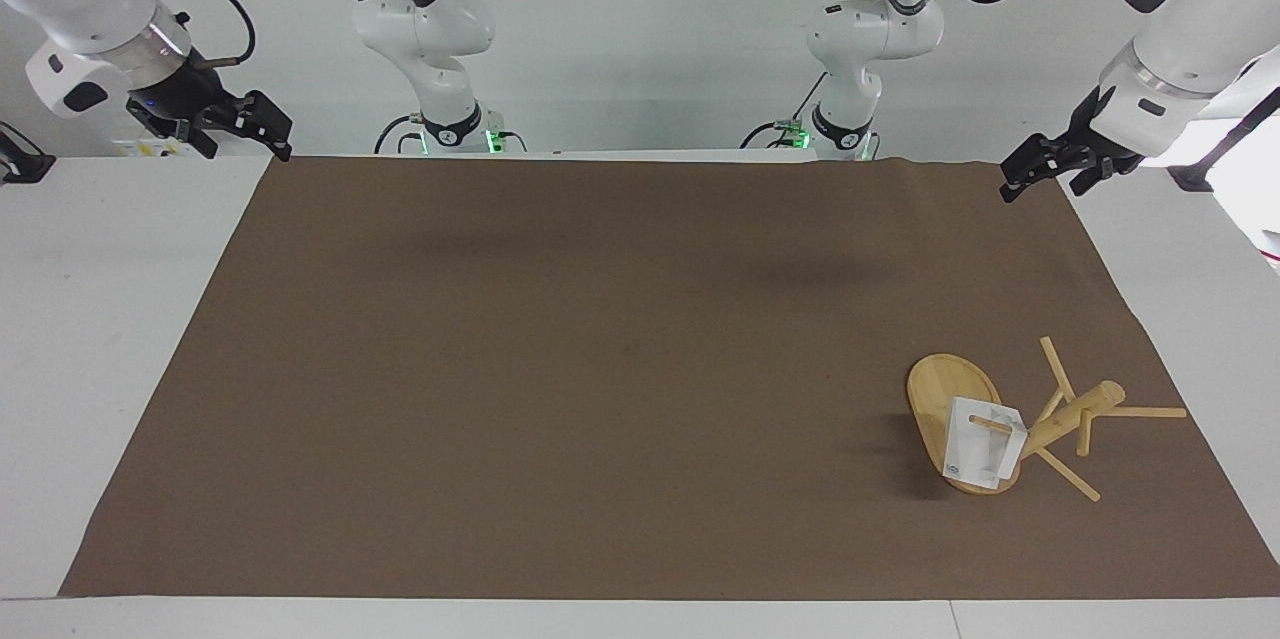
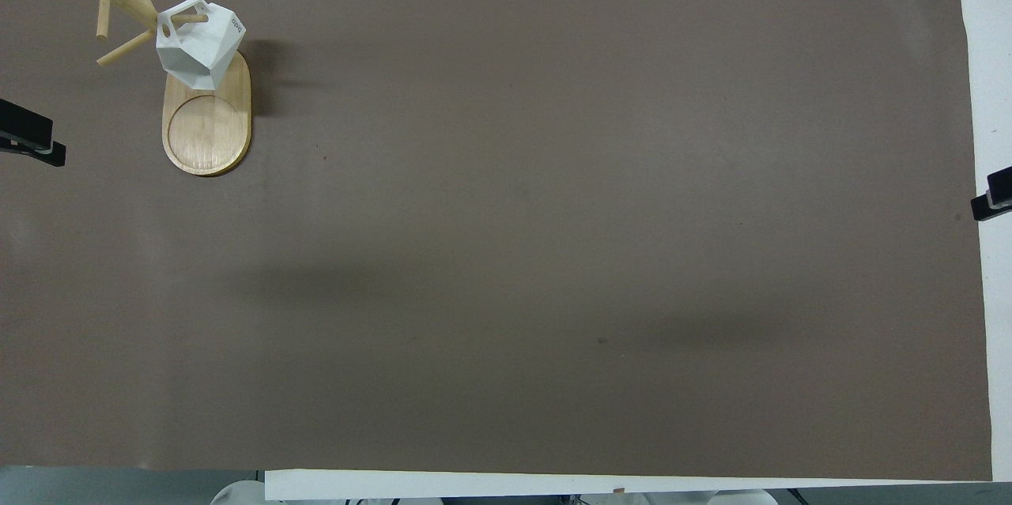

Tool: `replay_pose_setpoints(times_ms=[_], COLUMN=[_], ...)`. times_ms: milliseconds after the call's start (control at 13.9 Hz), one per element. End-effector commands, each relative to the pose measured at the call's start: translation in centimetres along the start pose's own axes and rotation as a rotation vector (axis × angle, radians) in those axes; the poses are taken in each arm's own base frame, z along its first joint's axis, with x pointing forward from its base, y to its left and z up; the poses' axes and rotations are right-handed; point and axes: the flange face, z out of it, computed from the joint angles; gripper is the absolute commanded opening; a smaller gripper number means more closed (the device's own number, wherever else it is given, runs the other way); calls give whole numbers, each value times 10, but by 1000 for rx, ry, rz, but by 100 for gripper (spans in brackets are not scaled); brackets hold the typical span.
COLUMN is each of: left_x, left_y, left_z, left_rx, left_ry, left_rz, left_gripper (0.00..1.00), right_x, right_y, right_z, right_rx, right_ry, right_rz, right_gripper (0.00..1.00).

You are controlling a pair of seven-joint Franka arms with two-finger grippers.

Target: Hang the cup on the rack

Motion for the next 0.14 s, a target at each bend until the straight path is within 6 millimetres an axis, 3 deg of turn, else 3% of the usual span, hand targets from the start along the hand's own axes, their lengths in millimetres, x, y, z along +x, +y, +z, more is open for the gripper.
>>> replay_pose_setpoints(times_ms=[0,72], left_x=[0,0], left_y=[1,1], left_z=[-5,-6], left_rx=[34,35], left_ry=[-14,-12], left_rz=[25,23], left_gripper=[100,100], right_x=[-2,0], right_y=[5,4], right_z=[0,-1], right_rx=[-7,-7], right_ry=[33,47], right_rz=[24,22], right_gripper=[100,100])
